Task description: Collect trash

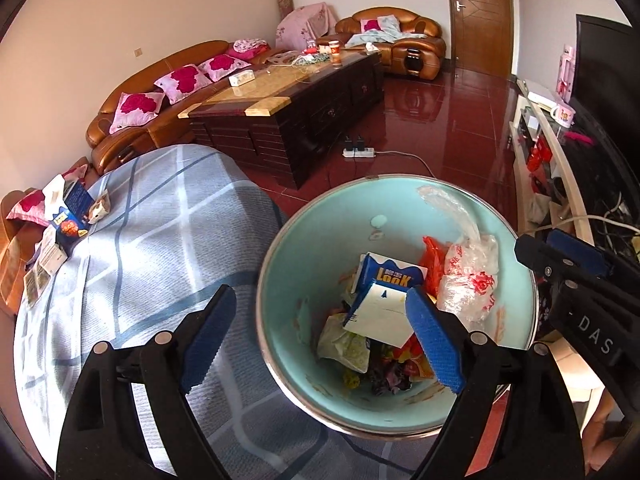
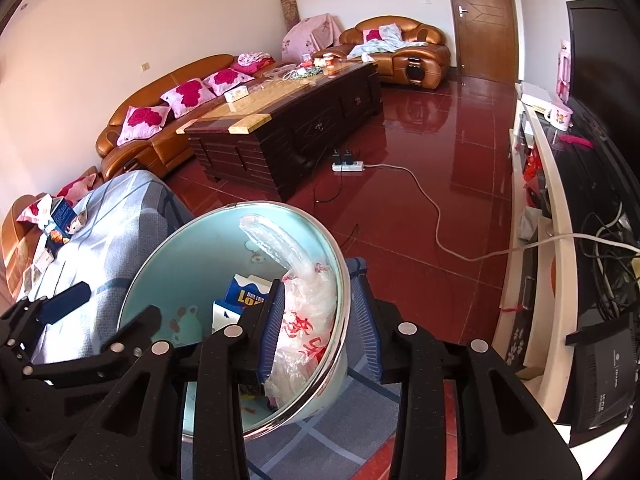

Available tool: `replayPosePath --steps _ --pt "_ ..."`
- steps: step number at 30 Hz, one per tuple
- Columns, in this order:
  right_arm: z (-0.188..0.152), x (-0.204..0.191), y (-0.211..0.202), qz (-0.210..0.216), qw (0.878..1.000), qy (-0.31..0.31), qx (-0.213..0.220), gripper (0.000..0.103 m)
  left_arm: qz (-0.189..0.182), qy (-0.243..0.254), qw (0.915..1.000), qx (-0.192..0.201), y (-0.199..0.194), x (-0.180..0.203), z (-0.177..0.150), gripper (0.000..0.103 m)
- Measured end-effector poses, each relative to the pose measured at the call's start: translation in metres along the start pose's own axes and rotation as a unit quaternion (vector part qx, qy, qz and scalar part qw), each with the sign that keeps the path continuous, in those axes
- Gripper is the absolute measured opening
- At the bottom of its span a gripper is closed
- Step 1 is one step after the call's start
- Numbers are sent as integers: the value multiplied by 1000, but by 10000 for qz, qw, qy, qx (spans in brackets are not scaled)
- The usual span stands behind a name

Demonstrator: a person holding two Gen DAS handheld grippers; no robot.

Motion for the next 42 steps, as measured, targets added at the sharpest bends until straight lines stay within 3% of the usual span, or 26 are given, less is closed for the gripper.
replayPosePath --steps 9,16,21,34,42 --pt "-10 -15 -6 -76 9999 -91 0 58 139 -194 9997 -67 -8 -21 -13 85" --pt "-19 -30 -15 -151 9992 -357 -65 63 155 -230 9995 -179 -10 -25 -22 87" --pt "-23 -30 -25 -171 9993 -314 -52 74 185 -295 9993 -153 -18 -28 -29 95" --pt "-39 -27 -64 -48 9999 -92 -22 83 261 -497 9984 -92 -56 -55 -74 97" --pt "-56 -49 -104 69 9993 -323 149 86 439 -694 9960 340 -102 -83 -104 97"
Point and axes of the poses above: each gripper's, at about its wrist camera, not at the fingertips, and y roughly the way its jaws point, x to its right, z to its top, the point moved 2 cm from there along y, roughly the way its jaws point, and after that the axes turned 9 degrees about y, right-handed, at the moved point
